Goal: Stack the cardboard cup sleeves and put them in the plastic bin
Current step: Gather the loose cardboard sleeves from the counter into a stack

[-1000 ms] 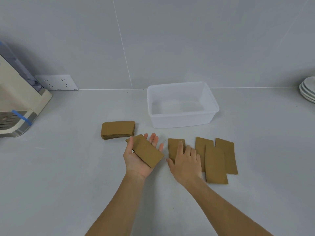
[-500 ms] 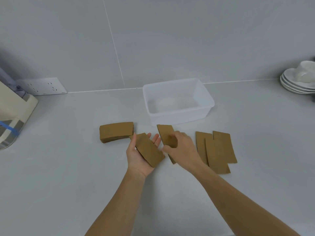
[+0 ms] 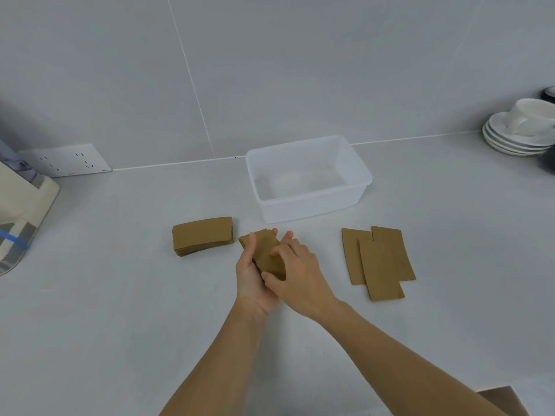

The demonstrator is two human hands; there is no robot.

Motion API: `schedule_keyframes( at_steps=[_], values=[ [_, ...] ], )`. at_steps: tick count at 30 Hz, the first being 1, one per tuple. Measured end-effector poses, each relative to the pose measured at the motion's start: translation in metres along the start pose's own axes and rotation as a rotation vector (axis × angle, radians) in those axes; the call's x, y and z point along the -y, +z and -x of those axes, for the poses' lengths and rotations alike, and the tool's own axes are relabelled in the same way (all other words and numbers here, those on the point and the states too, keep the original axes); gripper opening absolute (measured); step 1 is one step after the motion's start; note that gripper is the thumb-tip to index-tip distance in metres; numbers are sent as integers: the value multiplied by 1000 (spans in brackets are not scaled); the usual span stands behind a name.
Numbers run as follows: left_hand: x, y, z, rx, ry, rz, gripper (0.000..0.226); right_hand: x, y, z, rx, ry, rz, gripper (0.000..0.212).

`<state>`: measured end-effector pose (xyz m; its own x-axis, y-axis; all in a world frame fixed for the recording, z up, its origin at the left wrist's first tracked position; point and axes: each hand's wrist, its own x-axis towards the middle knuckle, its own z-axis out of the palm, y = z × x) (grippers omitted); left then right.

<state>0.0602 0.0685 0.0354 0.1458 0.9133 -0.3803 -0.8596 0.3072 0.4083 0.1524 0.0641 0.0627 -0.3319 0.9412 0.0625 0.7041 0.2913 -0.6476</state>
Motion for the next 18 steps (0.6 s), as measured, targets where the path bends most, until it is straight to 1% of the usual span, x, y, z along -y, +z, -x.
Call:
schedule_keyframes(
  at_steps=[5,11,14,16,18],
  values=[
    [9,2,-2,-26,-23,-32,45,-12,-5,4,44,-19,27,34],
    [21,5,-8,-107,-140,-14,55,-30,-18,8,150,10,27,38],
    [28,10,-13,-126,-194,-38,52,-39,-28,8,185,19,63,40],
    [31,14,-16,-123,-218,-56,51,-43,-37,10,155,32,36,39],
    [35,19,-19,-115,-238,-60,49,-49,-46,12,71,69,-32,35]
  ],
)
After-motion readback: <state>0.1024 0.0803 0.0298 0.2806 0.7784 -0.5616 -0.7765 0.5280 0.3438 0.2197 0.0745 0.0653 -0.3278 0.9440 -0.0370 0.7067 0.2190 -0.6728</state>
